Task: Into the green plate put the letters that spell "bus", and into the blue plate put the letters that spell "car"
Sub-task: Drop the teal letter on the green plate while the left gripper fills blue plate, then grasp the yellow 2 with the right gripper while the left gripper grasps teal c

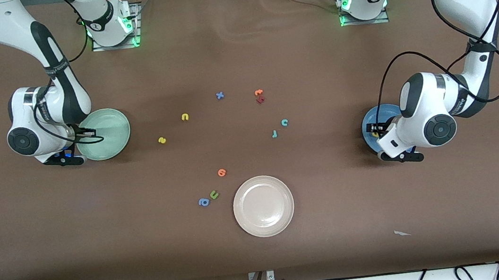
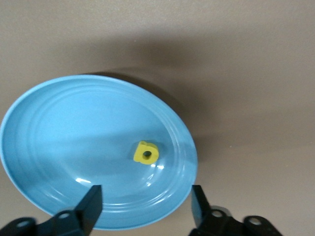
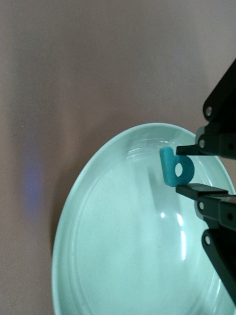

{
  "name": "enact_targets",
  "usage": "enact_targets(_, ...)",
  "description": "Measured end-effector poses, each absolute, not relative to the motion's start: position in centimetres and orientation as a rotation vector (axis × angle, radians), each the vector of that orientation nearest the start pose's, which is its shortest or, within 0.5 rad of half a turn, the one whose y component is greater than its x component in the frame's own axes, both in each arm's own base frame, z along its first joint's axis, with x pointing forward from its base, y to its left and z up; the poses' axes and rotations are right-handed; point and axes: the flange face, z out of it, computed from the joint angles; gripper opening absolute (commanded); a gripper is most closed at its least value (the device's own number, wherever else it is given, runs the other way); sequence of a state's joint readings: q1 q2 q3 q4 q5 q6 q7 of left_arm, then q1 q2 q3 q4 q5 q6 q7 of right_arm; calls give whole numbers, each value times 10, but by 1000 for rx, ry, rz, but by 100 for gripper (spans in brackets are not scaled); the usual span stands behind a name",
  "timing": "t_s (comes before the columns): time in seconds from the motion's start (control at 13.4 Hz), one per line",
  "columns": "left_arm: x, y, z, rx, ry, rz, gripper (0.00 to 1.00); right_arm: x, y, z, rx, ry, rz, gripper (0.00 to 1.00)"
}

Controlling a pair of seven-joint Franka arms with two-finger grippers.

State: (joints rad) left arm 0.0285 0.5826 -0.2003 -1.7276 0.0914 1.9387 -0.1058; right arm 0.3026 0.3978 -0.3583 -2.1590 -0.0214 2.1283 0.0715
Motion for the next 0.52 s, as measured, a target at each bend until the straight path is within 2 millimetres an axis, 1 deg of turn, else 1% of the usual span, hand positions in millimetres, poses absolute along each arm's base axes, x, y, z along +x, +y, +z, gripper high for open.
enact_targets(0.07, 619, -106, 230, -3079, 103, 542, 100, 517, -35, 197, -3227, 184, 660, 99)
enact_targets(0.15, 617, -127, 232, -3090, 52, 514, 100, 518, -33, 199, -3226, 180, 654, 99)
enact_targets(0.22, 613, -148, 233, -3101, 14, 490, 100, 520, -28, 203, -3224, 174, 638, 99)
enact_targets(0.3, 608, -168, 231, -3115, -29, 465, 100, 522, -17, 209, -3221, 167, 613, 99)
enact_targets(0.37, 600, -188, 228, -3131, -81, 437, 100, 525, -2, 217, -3221, 173, 581, 99)
enact_targets(0.52, 581, -227, 221, -3179, -174, 354, 100, 529, 41, 234, -3221, 232, 512, 99)
